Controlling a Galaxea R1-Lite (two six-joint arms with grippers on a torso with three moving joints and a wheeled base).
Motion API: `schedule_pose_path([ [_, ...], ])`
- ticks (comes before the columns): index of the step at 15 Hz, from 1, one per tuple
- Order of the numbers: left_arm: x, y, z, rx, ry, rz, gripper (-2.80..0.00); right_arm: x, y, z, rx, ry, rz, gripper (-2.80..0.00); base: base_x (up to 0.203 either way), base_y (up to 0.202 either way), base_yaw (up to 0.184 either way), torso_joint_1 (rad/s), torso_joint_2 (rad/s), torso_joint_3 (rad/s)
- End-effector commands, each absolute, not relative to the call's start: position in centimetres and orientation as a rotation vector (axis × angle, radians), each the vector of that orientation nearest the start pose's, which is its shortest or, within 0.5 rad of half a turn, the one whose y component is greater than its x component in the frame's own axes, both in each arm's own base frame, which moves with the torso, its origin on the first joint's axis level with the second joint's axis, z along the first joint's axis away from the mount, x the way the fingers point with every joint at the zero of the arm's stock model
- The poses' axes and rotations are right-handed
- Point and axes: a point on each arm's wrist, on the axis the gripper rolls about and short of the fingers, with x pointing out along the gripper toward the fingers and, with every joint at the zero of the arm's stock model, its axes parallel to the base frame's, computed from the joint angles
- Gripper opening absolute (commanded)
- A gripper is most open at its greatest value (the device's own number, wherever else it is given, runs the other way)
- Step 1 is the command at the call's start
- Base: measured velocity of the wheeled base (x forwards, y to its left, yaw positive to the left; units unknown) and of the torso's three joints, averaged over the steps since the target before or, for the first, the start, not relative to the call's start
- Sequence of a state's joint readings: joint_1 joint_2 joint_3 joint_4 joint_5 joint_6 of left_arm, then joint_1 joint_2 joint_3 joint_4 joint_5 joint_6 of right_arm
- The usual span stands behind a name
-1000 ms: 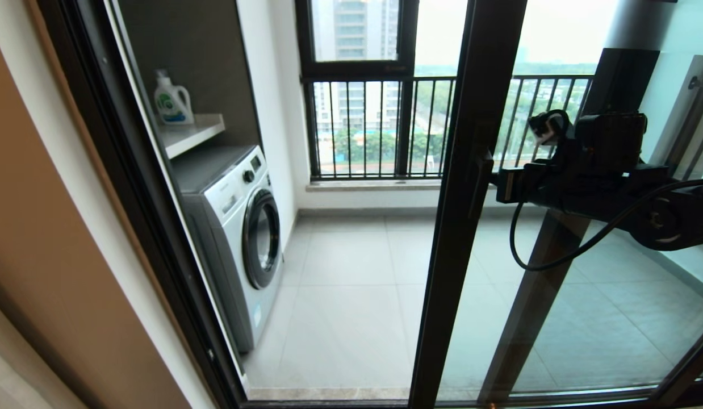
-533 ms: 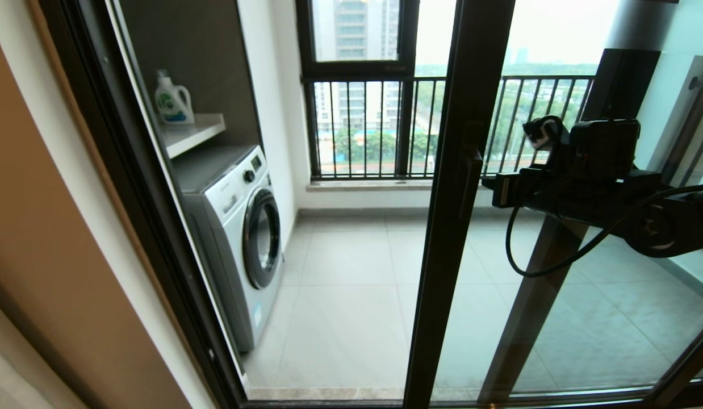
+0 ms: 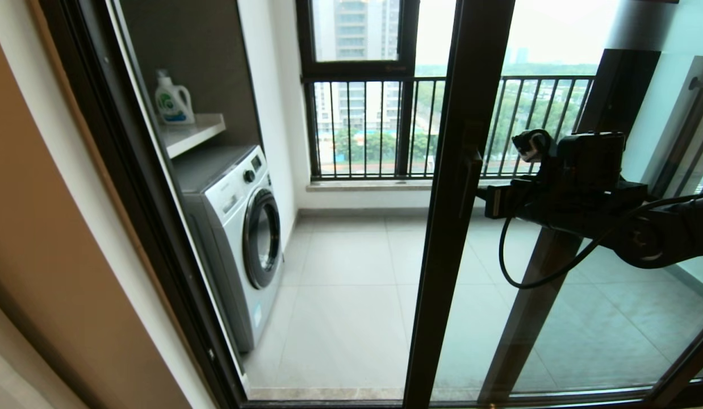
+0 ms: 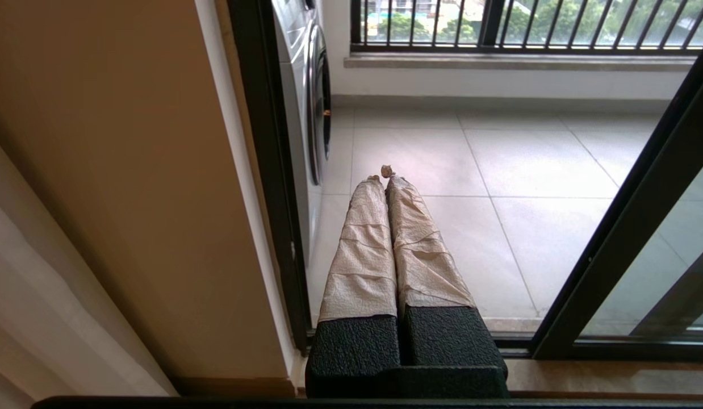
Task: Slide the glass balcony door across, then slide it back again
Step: Close the slid door
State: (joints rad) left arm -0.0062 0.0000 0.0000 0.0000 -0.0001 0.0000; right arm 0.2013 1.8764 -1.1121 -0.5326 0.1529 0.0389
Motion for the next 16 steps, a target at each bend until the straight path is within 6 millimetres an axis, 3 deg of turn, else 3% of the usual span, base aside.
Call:
schedule_pose_path([
  [1, -2.3, 0.0, 7.6, 0.0, 0.002, -0.006, -2.8, 36.1, 8.0, 19.5, 0.031, 0.24, 0.357, -2.8, 0.0, 0.0, 0.0, 0.0, 0.0, 0.0],
  [12, -2.3, 0.0, 7.6, 0.0, 0.002, -0.006, -2.8, 35.8, 10.6, 19.5, 0.023, 0.236, 0.424, -2.8, 0.0, 0.0, 0.0, 0.0, 0.0, 0.0],
  [16, -2.3, 0.0, 7.6, 0.0, 0.002, -0.006, -2.8, 35.9, 10.6, 19.4, 0.024, 0.24, 0.421, -2.8, 0.0, 0.0, 0.0, 0.0, 0.0, 0.0],
])
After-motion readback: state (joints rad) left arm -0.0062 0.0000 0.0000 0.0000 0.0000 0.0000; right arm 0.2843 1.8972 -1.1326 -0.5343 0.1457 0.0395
